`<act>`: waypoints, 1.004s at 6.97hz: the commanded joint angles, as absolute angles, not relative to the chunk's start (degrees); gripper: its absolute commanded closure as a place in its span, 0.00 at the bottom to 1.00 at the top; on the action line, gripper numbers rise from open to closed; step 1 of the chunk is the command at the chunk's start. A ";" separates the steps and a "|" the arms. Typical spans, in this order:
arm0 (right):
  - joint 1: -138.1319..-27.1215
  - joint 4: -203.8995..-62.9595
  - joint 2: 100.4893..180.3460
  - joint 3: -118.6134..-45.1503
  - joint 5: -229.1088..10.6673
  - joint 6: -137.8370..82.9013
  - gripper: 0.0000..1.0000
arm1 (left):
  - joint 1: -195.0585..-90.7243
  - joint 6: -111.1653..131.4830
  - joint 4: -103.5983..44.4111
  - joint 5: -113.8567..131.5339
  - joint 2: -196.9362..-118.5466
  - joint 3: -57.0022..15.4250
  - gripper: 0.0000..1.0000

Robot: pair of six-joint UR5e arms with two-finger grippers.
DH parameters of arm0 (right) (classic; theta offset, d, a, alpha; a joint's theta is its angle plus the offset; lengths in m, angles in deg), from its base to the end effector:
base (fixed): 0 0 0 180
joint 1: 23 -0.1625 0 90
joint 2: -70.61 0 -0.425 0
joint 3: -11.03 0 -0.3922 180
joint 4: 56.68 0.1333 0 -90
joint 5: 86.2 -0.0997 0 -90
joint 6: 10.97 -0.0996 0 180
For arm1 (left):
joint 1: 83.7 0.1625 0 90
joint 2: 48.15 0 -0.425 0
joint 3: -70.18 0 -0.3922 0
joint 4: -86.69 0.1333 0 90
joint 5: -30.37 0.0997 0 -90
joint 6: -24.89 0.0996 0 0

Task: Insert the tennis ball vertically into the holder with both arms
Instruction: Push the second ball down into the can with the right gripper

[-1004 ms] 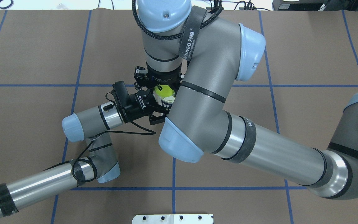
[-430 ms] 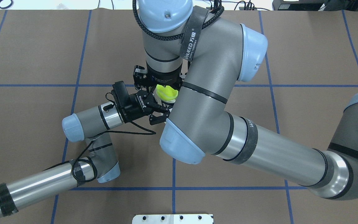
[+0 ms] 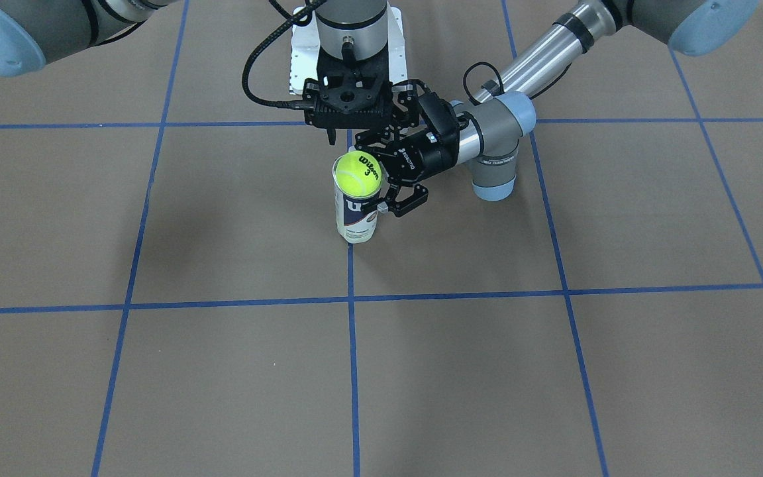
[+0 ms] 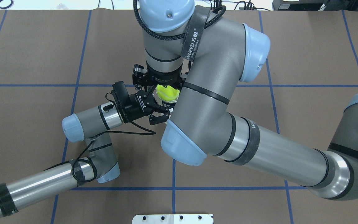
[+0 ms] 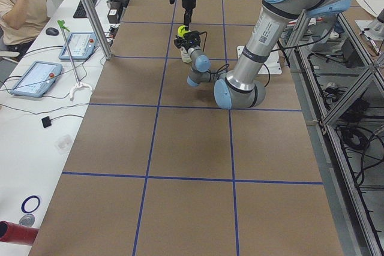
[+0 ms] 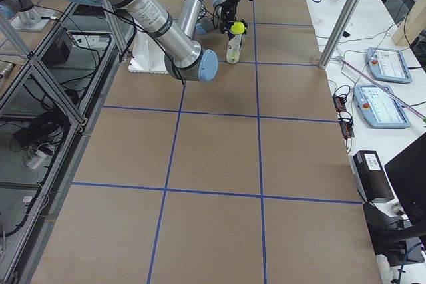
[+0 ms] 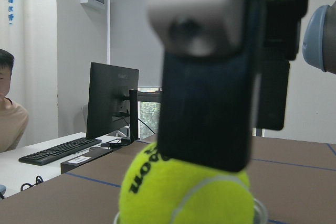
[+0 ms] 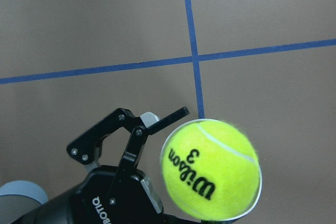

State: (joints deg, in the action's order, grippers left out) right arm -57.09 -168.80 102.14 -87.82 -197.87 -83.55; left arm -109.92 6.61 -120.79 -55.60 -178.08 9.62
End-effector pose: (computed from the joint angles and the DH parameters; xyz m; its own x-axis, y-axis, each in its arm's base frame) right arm -0.4837 -0.4439 0.0174 0.6478 0.1025 0.7549 -0.1153 0.9927 -0.0358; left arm 0.5439 -0.4243 0.2773 0.2926 0.9117 -0.2883 0.6779 0.0149 0.7350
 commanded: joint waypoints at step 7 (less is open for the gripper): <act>-58.94 -165.78 103.30 -86.03 -197.82 -79.70 1.00 | -109.62 6.61 -120.82 -55.50 -178.05 9.62 0.02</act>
